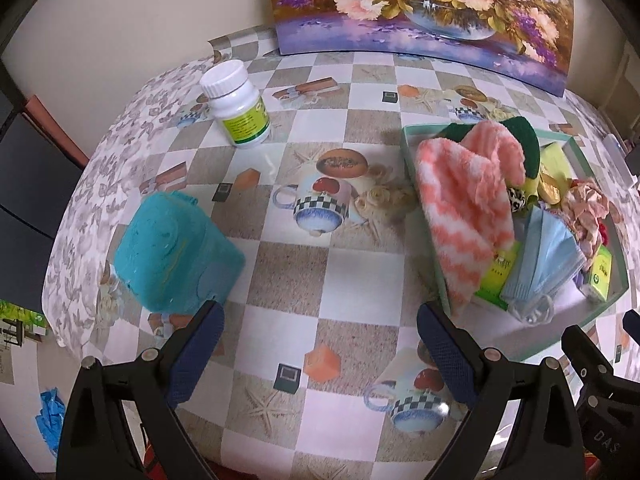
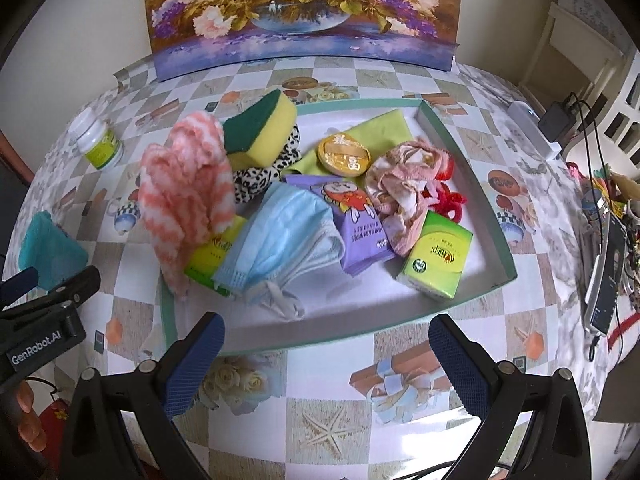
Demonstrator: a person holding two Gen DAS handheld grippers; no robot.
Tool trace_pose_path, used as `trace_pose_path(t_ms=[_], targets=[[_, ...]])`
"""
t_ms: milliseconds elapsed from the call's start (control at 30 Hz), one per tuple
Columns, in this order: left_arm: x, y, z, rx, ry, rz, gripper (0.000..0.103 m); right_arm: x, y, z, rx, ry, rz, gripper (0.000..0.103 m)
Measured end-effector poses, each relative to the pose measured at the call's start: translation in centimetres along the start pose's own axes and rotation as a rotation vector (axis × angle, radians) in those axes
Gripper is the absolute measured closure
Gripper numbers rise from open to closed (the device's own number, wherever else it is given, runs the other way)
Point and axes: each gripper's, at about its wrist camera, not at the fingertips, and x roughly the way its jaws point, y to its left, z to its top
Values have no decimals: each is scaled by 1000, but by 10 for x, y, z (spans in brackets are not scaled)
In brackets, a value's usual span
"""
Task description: Organize soft objects
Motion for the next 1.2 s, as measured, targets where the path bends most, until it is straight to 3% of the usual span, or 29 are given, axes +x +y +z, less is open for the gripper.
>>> trace_pose_path(t_ms=[733,1200], targets=[[-13,13,-18,-28,9,1,6,-10,2,-8,-3,-20,6,0],[-7,18,-20,-55,72,-15,6,-11,3,-8,-6,-17,5,0]])
